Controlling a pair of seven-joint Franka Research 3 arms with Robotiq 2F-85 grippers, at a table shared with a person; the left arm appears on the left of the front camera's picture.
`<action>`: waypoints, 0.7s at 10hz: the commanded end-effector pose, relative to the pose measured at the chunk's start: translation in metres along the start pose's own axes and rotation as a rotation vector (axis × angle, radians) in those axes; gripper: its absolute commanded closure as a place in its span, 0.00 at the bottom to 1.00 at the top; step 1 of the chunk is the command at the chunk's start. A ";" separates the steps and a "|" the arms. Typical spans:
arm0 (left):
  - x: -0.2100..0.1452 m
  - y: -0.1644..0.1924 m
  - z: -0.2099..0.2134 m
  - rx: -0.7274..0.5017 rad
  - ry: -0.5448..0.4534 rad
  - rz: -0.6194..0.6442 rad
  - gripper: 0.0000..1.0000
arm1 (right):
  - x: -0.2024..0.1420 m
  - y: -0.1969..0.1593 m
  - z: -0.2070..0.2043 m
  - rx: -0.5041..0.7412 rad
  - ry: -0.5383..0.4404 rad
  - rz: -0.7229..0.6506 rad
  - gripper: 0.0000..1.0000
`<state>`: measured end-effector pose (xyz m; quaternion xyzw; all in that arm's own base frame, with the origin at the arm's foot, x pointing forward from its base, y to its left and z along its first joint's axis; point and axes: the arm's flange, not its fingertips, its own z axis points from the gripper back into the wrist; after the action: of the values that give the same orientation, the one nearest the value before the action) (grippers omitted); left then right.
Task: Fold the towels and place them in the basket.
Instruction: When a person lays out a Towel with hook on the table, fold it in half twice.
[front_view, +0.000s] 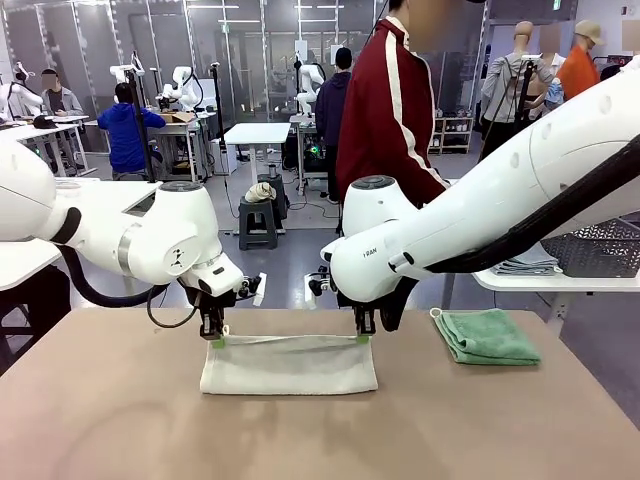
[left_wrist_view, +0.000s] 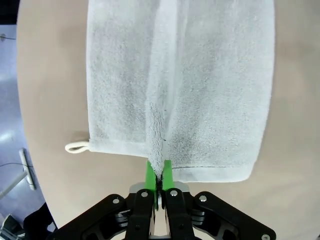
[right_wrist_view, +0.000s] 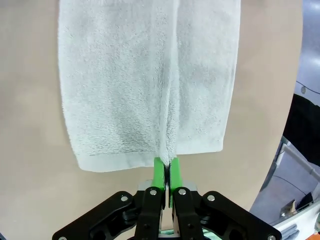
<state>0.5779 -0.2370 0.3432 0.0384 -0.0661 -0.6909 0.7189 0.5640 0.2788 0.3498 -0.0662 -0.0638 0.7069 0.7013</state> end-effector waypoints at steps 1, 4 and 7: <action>0.000 0.016 -0.007 0.025 0.001 0.013 0.95 | -0.002 -0.010 -0.006 -0.025 0.031 -0.043 0.95; 0.001 0.025 -0.013 0.026 -0.008 0.019 0.95 | -0.007 -0.017 -0.012 -0.048 0.029 -0.058 0.95; 0.002 0.033 -0.021 0.006 -0.007 0.030 0.90 | -0.005 -0.021 -0.019 -0.033 0.005 -0.064 0.91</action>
<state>0.6045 -0.2368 0.3292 0.0317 -0.0745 -0.6841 0.7249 0.5815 0.2731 0.3388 -0.0734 -0.0718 0.6921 0.7144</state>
